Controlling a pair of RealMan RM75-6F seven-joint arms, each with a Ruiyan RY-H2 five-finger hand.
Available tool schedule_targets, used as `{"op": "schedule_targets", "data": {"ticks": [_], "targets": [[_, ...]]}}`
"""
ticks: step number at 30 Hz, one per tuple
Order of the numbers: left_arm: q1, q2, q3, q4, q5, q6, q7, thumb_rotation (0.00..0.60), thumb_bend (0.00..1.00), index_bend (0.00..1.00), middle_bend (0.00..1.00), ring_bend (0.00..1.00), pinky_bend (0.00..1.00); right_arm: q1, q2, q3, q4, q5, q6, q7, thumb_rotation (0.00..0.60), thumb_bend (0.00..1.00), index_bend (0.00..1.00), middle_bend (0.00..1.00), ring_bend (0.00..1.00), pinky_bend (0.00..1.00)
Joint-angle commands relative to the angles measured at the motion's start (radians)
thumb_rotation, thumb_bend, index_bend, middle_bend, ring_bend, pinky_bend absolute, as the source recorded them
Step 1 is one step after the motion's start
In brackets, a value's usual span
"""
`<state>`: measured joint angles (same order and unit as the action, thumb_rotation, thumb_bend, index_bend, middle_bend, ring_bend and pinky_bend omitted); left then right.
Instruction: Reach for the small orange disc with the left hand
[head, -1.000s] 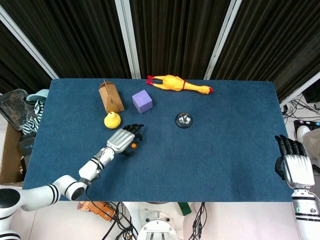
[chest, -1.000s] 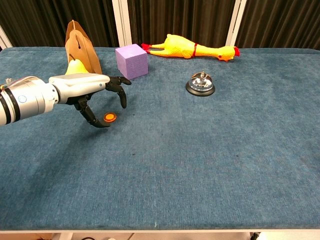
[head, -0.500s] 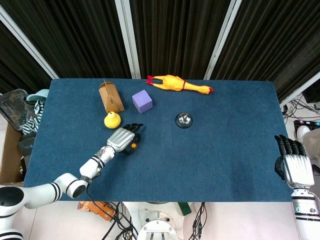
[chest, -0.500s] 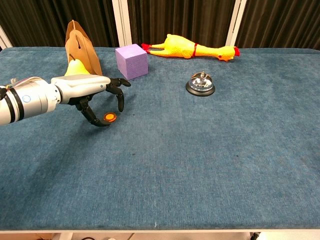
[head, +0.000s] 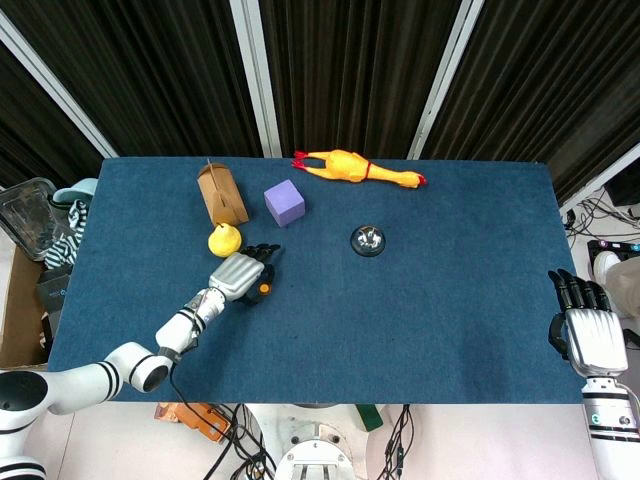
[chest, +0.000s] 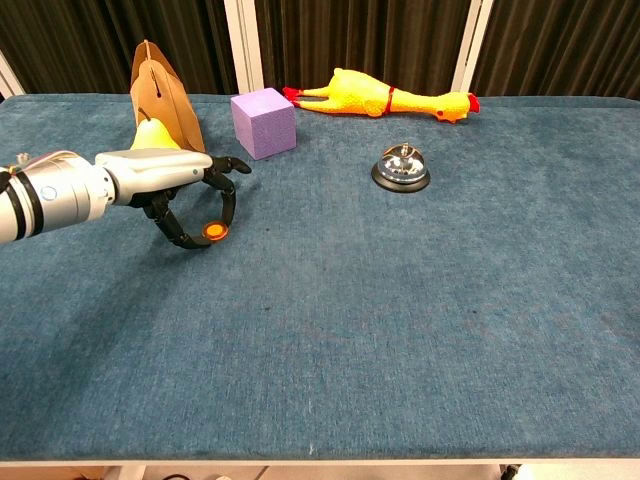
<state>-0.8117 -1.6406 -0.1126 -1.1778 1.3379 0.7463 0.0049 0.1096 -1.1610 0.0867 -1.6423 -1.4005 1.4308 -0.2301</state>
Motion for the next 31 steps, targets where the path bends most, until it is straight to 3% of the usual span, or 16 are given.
{"op": "schedule_targets", "data": {"ticks": [1, 6, 18, 26, 31], "targets": [[-0.005, 0.024, -0.008, -0.032, -0.001, 0.011, 0.020, 0.600, 0.33, 0.51, 0.02, 0.00, 0.13, 0.000, 0.000, 0.000, 0.001, 0.000, 0.001, 0.001, 0.600, 0.92, 0.13, 0.15, 0.17, 0.16], [-0.028, 0.135, -0.043, -0.160, -0.033, 0.010, 0.107, 0.600, 0.33, 0.51, 0.02, 0.00, 0.13, 0.000, 0.001, 0.000, 0.000, 0.000, 0.001, 0.005, 0.600, 0.92, 0.13, 0.15, 0.17, 0.16], [-0.086, 0.449, -0.113, -0.423, -0.280, 0.014, 0.410, 0.600, 0.33, 0.51, 0.02, 0.00, 0.13, 0.000, 0.003, -0.001, -0.001, 0.000, -0.002, 0.006, 0.600, 0.92, 0.13, 0.15, 0.17, 0.16], [-0.154, 0.641, -0.109, -0.583, -0.443, 0.056, 0.637, 0.600, 0.33, 0.51, 0.03, 0.00, 0.13, 0.000, 0.003, -0.001, -0.003, 0.002, -0.002, 0.005, 0.600, 0.92, 0.13, 0.15, 0.17, 0.16], [-0.167, 0.704, -0.098, -0.653, -0.506, 0.094, 0.684, 0.600, 0.33, 0.51, 0.03, 0.00, 0.13, 0.001, 0.002, -0.002, -0.005, 0.000, -0.004, 0.002, 0.600, 0.92, 0.13, 0.15, 0.17, 0.16]]}}
